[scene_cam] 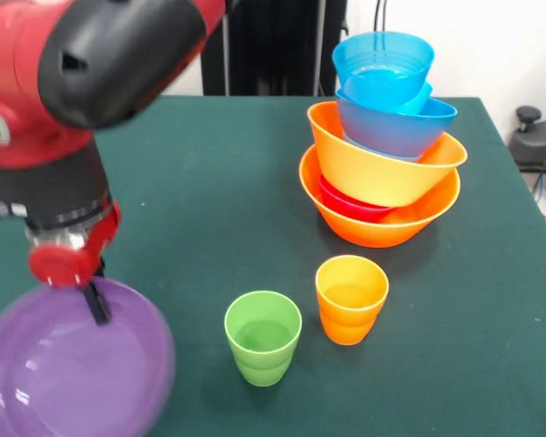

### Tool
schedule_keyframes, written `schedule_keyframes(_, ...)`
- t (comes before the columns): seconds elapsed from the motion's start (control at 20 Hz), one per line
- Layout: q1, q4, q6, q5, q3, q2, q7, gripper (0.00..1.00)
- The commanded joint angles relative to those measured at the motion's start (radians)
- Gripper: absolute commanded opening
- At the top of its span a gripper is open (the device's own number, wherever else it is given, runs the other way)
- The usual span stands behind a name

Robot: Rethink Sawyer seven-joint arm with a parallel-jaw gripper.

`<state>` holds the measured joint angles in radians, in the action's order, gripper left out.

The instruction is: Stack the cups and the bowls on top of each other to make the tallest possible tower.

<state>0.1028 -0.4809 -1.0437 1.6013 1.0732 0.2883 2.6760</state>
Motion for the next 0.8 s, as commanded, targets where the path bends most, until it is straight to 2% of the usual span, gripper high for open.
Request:
schedule_keyframes(0.05,-0.081,-0.37,-0.012,-0.038,-0.083,-0.209,-0.248,0.0)
schedule_keyframes(0.25,-0.119,-0.485,-0.049,-0.047,-0.096,-0.326,-0.283,0.0)
schedule_keyframes(0.45,-0.158,-0.56,-0.109,-0.018,-0.079,-0.405,-0.203,0.0)
schedule_keyframes(0.7,-0.223,-0.651,-0.138,-0.009,-0.063,-0.5,-0.113,0.0)
schedule_keyframes(0.8,-0.262,-0.696,-0.129,-0.017,-0.065,-0.534,-0.124,0.0)
